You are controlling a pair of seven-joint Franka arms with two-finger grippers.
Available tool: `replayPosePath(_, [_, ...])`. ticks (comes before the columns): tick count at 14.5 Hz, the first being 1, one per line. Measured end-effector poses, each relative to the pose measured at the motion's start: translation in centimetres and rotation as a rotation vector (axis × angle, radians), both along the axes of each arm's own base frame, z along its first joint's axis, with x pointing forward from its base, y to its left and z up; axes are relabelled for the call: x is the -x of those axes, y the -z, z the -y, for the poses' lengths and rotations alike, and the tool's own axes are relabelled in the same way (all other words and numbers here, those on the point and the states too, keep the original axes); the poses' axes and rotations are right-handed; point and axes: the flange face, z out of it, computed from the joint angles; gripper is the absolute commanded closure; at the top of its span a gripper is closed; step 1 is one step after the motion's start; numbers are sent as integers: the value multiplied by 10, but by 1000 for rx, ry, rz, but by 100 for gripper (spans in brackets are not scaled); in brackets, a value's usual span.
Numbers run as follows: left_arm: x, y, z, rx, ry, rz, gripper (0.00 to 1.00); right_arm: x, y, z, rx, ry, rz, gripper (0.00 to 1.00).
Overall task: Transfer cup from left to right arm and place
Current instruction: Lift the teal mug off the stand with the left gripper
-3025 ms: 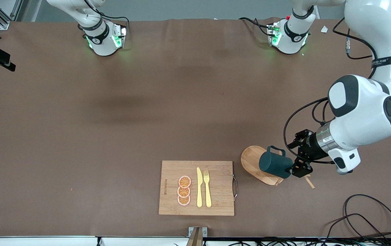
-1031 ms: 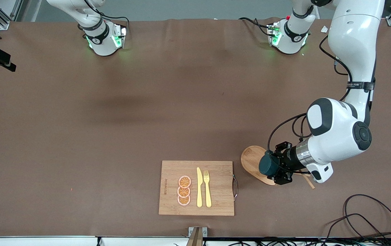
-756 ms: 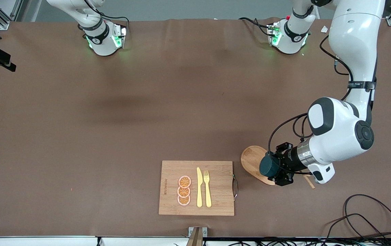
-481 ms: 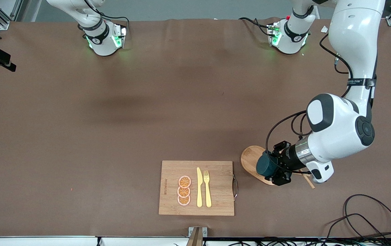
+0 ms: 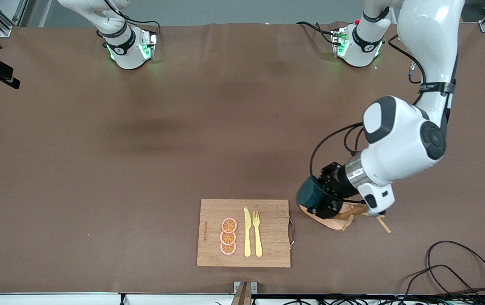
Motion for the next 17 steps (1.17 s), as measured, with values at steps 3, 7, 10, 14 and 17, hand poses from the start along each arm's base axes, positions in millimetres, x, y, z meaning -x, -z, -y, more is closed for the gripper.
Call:
replayPosePath(3, [31, -13, 57, -90, 55, 40, 39, 0, 0, 0, 0, 0, 0, 0])
replayPosePath(7, [96, -18, 154, -252, 173, 139, 39, 0, 0, 0, 0, 1, 1, 0])
replayPosePath(10, [151, -12, 218, -371, 273, 238, 39, 0, 0, 0, 0, 2, 1, 0])
replayPosePath(14, [212, 21, 280, -566, 438, 410, 41, -2, 4, 2, 0, 4, -8, 0])
replayPosePath(17, [258, 58, 322, -680, 539, 528, 45, -10, 16, 4, 1, 8, -29, 0])
